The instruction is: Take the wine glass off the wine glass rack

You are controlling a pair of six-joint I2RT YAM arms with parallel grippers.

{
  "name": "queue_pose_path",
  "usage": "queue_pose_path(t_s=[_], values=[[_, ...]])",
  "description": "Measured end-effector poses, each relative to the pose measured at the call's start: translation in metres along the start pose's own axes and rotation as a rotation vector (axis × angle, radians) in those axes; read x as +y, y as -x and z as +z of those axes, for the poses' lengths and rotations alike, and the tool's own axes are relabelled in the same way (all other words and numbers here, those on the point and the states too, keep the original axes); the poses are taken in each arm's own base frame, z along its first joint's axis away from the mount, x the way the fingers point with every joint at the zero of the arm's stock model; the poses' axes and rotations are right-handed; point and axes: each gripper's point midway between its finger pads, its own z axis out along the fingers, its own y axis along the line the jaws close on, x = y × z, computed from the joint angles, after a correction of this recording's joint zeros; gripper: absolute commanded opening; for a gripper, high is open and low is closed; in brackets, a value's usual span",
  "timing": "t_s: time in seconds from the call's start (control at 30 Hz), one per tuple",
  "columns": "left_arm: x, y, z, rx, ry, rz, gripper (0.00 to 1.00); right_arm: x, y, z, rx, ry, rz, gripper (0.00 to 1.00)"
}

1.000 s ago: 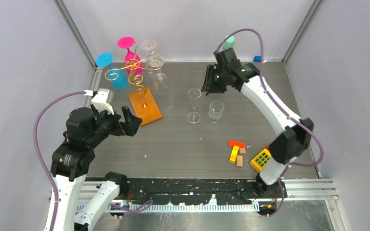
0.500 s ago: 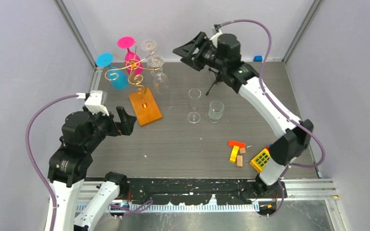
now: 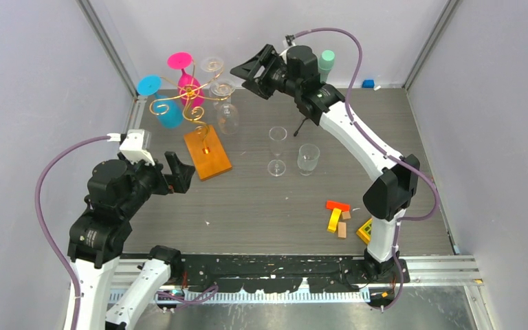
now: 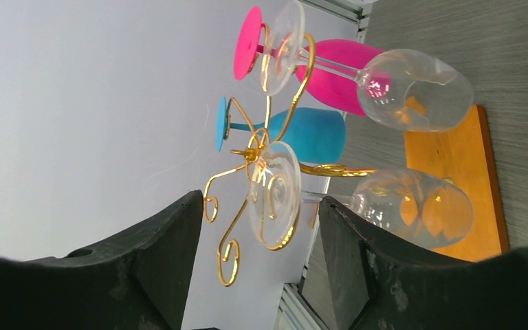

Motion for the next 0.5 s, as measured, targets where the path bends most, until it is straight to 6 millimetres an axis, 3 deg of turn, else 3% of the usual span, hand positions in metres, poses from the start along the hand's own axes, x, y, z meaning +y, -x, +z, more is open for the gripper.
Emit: queue_pose_path(t_s=[0.27,0.5], values=[[-0.005,-0.001,0.001,0.009,-0.023,-0.026,1.00,0.007,0.002,0.006,0.003,0.023,-0.017,0.65],[-0.012,-0.001,0.001,0.013,-0.052,-0.050,1.00,-0.013,-0.010,0.018,0.055,-0.005,-0.023,0.63]])
